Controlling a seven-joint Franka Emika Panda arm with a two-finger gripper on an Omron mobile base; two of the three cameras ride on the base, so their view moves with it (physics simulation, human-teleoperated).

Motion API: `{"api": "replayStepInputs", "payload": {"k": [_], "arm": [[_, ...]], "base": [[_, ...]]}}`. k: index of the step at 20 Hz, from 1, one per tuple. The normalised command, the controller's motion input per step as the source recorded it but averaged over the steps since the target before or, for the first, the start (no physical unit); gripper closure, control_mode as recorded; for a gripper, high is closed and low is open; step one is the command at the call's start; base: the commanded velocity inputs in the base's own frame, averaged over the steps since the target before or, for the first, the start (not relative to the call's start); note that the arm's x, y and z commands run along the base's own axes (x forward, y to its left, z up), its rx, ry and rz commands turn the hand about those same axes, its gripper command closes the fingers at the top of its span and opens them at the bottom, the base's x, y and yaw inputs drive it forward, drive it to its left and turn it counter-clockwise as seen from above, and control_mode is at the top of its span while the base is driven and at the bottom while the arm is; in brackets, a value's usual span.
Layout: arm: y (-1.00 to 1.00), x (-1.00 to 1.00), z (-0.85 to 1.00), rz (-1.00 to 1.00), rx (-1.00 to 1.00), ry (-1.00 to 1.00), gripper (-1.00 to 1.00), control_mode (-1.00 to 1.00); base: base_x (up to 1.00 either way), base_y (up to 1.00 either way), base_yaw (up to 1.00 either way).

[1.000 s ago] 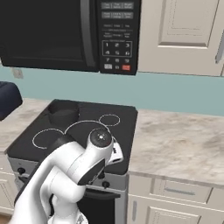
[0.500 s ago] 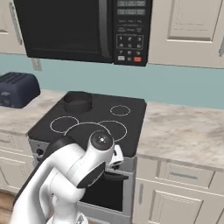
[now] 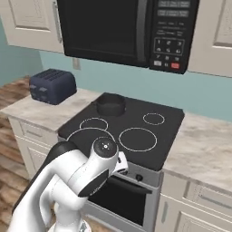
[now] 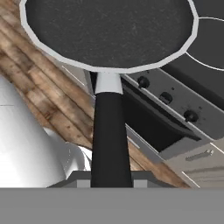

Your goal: Move the pot and pan from the stove into the sink.

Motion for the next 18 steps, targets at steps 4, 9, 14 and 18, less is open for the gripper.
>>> {"api": "replayStepInputs", "payload": {"k": [4,9,14,18], "arm": [[0.00,0.00,0.00,0.00,0.00,0.00,1.00,1.00],[0.00,0.00,0.00,0.00,0.00,0.00,1.00,1.00],[0.00,0.00,0.00,0.00,0.00,0.00,1.00,1.00],[0.00,0.00,0.00,0.00,0.00,0.00,1.00,1.00]], "base": [[-0.26,-0.09,0.44],[-0.23,-0.07,0.46],[-0.21,-0.05,0.46],[-0.20,-0.05,0.46]]}}
